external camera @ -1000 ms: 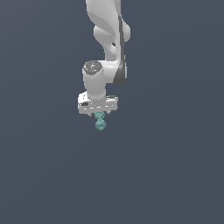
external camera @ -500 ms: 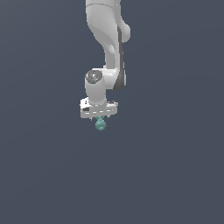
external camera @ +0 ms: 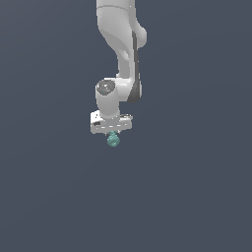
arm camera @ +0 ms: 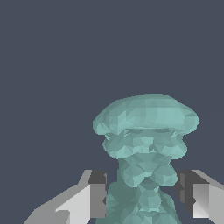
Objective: Pick up the object and move it to a goal position.
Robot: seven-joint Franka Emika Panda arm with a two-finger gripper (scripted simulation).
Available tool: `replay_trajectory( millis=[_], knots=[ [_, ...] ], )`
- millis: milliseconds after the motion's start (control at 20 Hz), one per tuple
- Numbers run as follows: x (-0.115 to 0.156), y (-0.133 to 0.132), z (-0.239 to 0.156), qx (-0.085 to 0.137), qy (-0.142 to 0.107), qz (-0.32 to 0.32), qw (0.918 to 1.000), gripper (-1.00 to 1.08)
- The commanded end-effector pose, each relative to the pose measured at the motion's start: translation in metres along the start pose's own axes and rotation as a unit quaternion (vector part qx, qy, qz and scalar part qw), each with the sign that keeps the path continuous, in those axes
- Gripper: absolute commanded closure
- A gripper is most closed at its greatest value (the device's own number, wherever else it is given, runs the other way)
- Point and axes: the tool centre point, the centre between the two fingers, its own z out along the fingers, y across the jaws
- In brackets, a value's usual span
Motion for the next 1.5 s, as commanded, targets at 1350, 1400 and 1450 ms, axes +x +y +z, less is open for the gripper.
replay_trajectory(
  millis=[1350, 1400, 1450],
  knots=[
    [0.104, -0.050, -0.062, 0.000, 0.000, 0.000, 1.0000, 1.08],
    [0.106, -0.052, -0.063, 0.000, 0.000, 0.000, 1.0000, 1.08],
    [0.109, -0.053, -0.065, 0.000, 0.000, 0.000, 1.0000, 1.08]
  ],
)
